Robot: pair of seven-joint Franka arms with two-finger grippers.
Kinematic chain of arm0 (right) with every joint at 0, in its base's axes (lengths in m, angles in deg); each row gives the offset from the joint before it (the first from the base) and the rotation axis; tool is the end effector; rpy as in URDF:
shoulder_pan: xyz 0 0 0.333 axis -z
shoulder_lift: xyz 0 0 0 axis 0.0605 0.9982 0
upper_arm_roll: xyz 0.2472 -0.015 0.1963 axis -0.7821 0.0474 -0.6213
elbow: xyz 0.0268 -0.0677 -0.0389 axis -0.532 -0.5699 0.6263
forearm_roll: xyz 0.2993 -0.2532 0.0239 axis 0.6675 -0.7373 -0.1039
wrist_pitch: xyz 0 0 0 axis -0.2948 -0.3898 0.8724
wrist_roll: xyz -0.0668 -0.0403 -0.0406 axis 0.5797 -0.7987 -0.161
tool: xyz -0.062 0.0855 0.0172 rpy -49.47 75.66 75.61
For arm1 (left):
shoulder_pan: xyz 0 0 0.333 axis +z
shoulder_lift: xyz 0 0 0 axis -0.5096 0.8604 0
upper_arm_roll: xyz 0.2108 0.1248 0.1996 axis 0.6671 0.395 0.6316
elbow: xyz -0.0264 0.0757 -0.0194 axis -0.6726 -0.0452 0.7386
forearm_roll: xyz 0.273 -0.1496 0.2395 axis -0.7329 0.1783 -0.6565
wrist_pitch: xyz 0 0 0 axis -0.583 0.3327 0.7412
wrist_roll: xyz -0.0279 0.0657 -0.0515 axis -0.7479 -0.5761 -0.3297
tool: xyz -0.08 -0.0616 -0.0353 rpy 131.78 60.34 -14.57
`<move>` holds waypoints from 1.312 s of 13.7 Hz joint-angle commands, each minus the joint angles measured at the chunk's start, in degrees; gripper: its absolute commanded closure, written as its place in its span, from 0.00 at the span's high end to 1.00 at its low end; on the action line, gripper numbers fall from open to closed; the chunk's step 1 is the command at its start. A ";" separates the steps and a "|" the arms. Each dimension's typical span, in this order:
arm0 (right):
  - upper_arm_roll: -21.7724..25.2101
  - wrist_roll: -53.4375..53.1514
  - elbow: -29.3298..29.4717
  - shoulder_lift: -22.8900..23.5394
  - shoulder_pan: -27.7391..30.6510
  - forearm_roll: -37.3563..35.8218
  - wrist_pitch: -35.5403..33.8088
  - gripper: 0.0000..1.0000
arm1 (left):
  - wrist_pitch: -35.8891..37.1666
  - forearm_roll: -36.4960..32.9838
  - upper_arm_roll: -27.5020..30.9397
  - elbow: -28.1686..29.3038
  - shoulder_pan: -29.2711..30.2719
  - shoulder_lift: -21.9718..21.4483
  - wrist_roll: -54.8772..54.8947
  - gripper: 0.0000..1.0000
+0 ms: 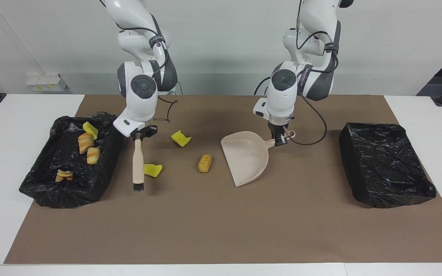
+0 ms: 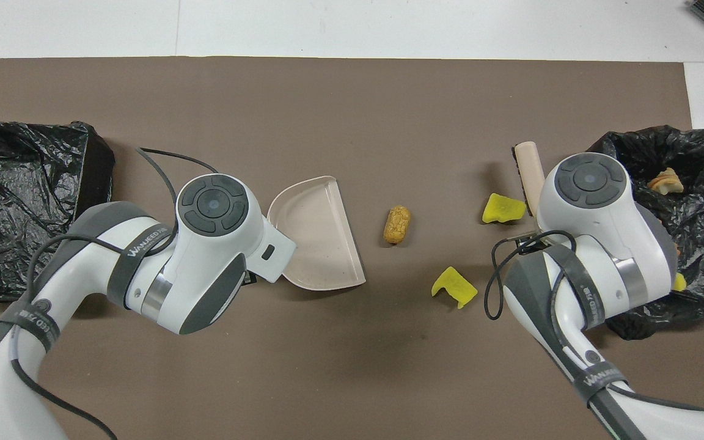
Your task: Sweep and dump trash in bin
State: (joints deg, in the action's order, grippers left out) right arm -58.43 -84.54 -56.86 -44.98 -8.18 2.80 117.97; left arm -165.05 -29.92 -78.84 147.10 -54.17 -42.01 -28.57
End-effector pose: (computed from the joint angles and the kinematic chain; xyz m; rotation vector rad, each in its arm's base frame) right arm 0.5426 0.0726 0.3706 2.7982 0.1908 -0.2327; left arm 0.5025 -0.2805 0.3824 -2.3416 1.9617 0.1730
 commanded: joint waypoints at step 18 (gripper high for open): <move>-1.22 1.75 -2.00 4.90 -17.16 24.20 2.71 0.00 | -7.17 -1.69 0.21 11.46 -3.18 -5.22 -4.42 0.24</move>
State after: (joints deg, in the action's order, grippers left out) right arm -59.54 -83.62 -61.07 -42.46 -22.95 22.56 121.52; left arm -171.63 -30.11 -79.27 157.80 -56.06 -45.87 -31.62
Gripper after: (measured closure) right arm 0.744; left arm 0.678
